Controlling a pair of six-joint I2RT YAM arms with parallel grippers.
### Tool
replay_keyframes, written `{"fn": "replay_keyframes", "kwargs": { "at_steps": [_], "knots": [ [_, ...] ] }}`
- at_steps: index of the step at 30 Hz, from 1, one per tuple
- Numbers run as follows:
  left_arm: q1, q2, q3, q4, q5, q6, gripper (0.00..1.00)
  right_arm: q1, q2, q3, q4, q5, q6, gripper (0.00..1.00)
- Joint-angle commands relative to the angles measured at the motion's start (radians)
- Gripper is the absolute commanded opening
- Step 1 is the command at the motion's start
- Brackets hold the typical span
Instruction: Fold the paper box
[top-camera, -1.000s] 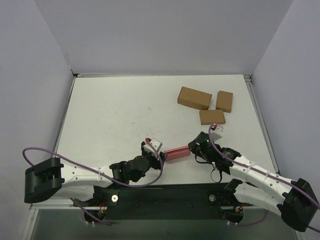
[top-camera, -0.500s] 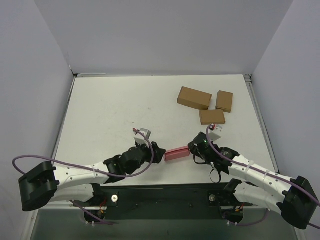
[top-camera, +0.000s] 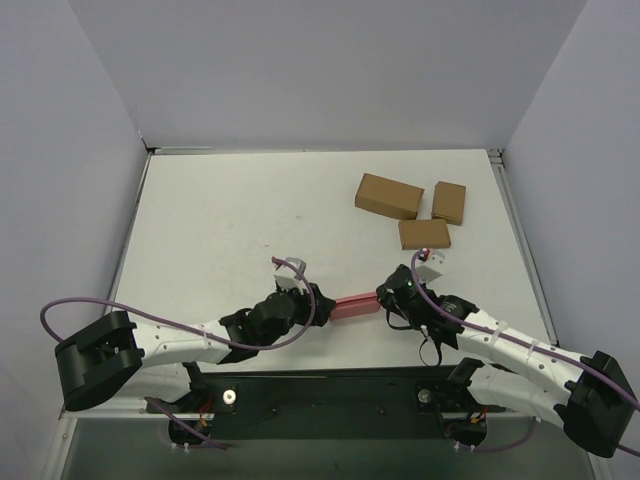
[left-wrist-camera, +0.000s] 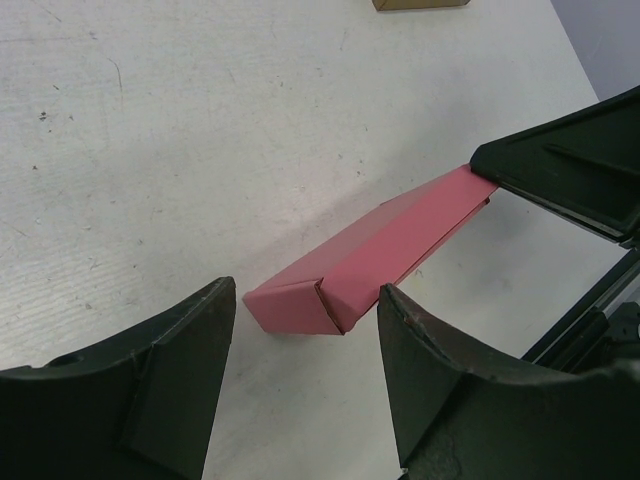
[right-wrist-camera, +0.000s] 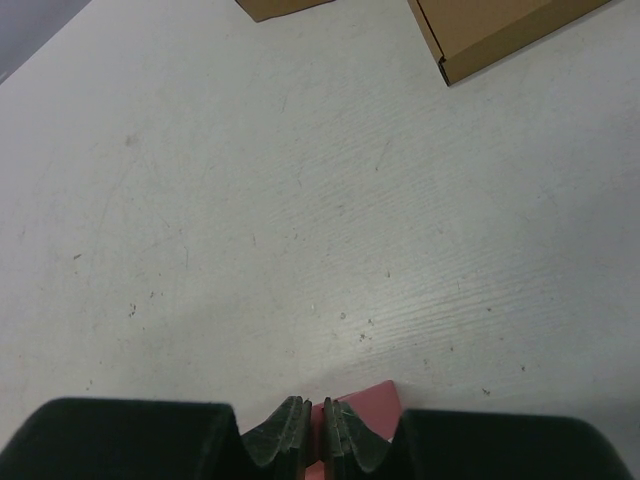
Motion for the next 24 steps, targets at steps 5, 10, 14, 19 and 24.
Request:
{"fn": "replay_keyframes", "kwargs": {
  "at_steps": [5, 10, 14, 19, 24],
  "knots": [
    [0.012, 0.017, 0.001, 0.115, -0.004, -0.035, 0.68, 0.01, 0.032, -0.014, -0.152, 0.018, -0.015, 0.07],
    [0.021, -0.014, -0.008, 0.137, -0.009, -0.049, 0.68, 0.01, 0.038, -0.011, -0.149, 0.013, -0.015, 0.07],
    [0.029, -0.003, -0.003, 0.106, -0.006, -0.05, 0.68, 0.01, 0.042, -0.008, -0.148, 0.013, -0.021, 0.07],
    [0.032, 0.047, -0.005, 0.112, 0.043, -0.06, 0.67, 0.012, 0.046, -0.008, -0.148, 0.011, -0.018, 0.07],
    [0.03, 0.075, -0.005, 0.111, 0.068, -0.053, 0.65, 0.013, 0.041, -0.006, -0.149, 0.017, -0.018, 0.07]
  ]
}}
